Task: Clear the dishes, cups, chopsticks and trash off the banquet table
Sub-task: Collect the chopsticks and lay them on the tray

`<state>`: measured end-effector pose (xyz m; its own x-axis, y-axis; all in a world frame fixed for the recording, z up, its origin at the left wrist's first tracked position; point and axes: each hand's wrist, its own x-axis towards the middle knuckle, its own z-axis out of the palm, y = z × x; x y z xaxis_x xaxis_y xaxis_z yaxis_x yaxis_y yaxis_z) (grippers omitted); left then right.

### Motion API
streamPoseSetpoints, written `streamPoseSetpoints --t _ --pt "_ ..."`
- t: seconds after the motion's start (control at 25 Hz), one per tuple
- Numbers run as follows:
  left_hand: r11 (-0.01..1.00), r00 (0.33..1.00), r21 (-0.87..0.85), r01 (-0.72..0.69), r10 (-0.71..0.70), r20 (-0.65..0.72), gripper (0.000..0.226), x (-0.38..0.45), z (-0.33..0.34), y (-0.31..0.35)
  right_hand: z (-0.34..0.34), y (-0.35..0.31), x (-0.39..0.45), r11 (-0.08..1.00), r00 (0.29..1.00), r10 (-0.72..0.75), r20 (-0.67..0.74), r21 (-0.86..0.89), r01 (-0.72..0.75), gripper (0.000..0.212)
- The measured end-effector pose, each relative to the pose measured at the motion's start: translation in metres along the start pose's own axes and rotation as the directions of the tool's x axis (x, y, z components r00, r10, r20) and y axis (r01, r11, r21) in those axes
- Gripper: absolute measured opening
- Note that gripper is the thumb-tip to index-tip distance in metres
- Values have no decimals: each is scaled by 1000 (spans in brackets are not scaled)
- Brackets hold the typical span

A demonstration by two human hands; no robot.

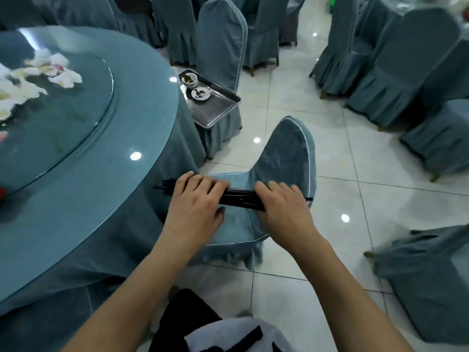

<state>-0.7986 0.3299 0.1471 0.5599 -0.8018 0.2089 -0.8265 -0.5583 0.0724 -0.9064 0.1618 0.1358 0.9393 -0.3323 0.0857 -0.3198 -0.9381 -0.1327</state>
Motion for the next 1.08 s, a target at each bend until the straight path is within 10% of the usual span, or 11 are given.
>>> streamPoseSetpoints --t 1.08 --pt "998 989 15 -60 62 -135 18 279 84 201 -52 317 83 983 980 164 -117 -69 -172 8"
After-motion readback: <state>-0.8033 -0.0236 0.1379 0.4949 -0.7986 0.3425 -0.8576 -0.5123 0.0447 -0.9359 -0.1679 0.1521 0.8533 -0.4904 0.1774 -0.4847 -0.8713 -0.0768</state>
